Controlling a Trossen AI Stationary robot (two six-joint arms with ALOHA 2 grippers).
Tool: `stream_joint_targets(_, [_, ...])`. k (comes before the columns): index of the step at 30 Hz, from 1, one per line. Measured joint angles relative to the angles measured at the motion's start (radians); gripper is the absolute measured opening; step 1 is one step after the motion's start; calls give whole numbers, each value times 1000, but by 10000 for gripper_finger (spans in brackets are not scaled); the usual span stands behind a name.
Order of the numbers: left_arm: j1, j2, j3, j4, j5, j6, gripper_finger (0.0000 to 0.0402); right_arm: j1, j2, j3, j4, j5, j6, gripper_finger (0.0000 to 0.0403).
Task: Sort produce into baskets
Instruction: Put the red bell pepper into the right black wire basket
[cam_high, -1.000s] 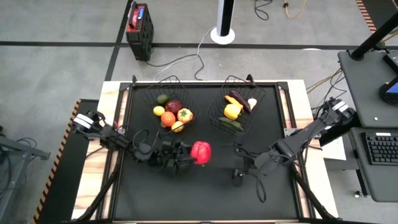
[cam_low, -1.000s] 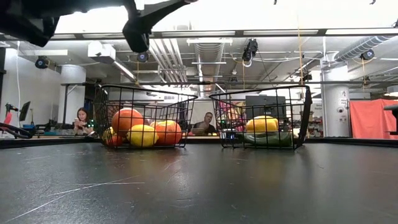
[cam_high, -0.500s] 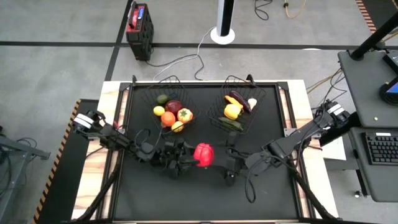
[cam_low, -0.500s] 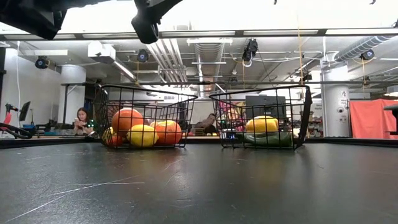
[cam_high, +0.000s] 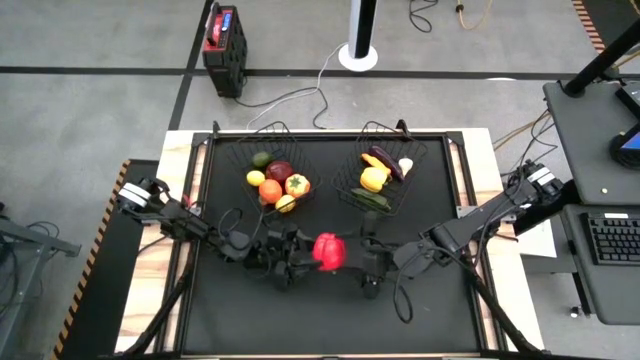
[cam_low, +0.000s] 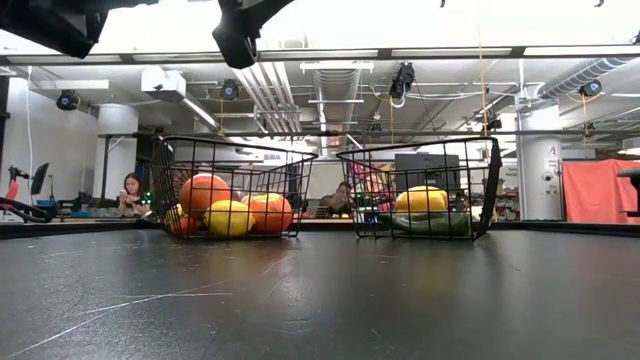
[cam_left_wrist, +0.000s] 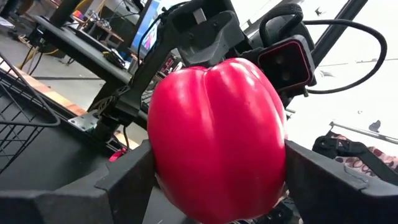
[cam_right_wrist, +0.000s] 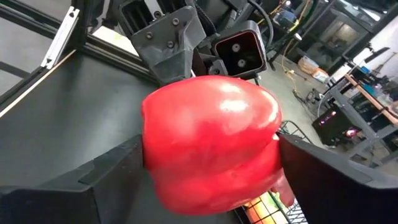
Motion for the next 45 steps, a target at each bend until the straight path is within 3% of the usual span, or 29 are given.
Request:
stream_joint_targets(7, [-1,1,-1,0,2,2,314,0,0,0,-2,-12,-6,308])
stream_joint_targets(21, [1,1,-1,-1,0,0,329,-2,-35,-1,-25,-14,17,308])
stream_joint_targets(32, [0,1,-1,-9,-1,62,343,-40,-136,-2,-122,21,201,308])
stream_joint_targets(38, [0,-1,-1,-11,20,105,343,-151,-198,-1,-278,65,401,308])
stream_joint_targets(45, [0,-30,-1,-84,18,118,343,-364,-196,117,-750,7,668,308])
